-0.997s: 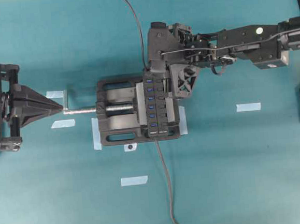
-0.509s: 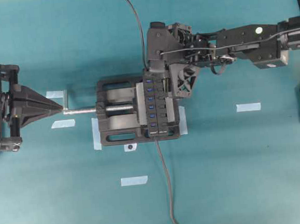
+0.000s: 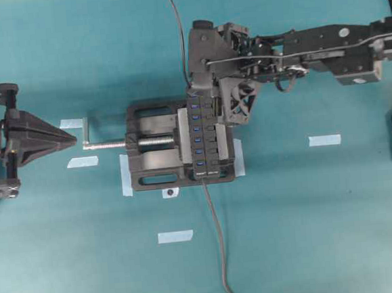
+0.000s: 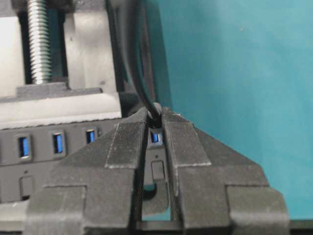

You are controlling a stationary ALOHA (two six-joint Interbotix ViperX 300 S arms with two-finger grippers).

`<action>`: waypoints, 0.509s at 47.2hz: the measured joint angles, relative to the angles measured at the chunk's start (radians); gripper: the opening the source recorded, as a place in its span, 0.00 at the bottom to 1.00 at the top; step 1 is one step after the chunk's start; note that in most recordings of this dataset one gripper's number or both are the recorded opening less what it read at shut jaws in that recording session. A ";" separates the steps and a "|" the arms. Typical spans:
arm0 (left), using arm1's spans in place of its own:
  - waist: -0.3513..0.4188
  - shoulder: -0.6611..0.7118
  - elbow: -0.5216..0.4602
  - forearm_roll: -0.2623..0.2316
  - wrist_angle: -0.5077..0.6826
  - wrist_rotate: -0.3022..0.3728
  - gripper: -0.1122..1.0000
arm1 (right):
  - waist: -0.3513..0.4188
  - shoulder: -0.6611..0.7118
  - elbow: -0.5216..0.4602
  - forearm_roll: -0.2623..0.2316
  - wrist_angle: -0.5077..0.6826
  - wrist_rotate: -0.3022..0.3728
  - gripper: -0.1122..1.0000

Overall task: Insert the USB into the second port from the front of the fixed hub.
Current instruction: 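Lift the plug with the right gripper and carry it along the hub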

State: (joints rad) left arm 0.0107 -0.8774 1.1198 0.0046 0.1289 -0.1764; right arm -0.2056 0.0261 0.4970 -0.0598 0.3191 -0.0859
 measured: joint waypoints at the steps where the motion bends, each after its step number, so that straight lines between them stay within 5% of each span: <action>1: 0.000 0.000 0.000 0.000 0.000 0.000 0.10 | 0.003 -0.006 -0.002 0.000 0.006 0.002 0.18; 24: 0.000 0.002 0.003 0.000 0.000 0.000 0.10 | 0.051 -0.112 -0.002 0.008 0.051 0.002 0.18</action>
State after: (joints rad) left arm 0.0107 -0.8759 1.1229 0.0046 0.1289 -0.1764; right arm -0.1549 -0.0859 0.4955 -0.0522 0.3697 -0.0844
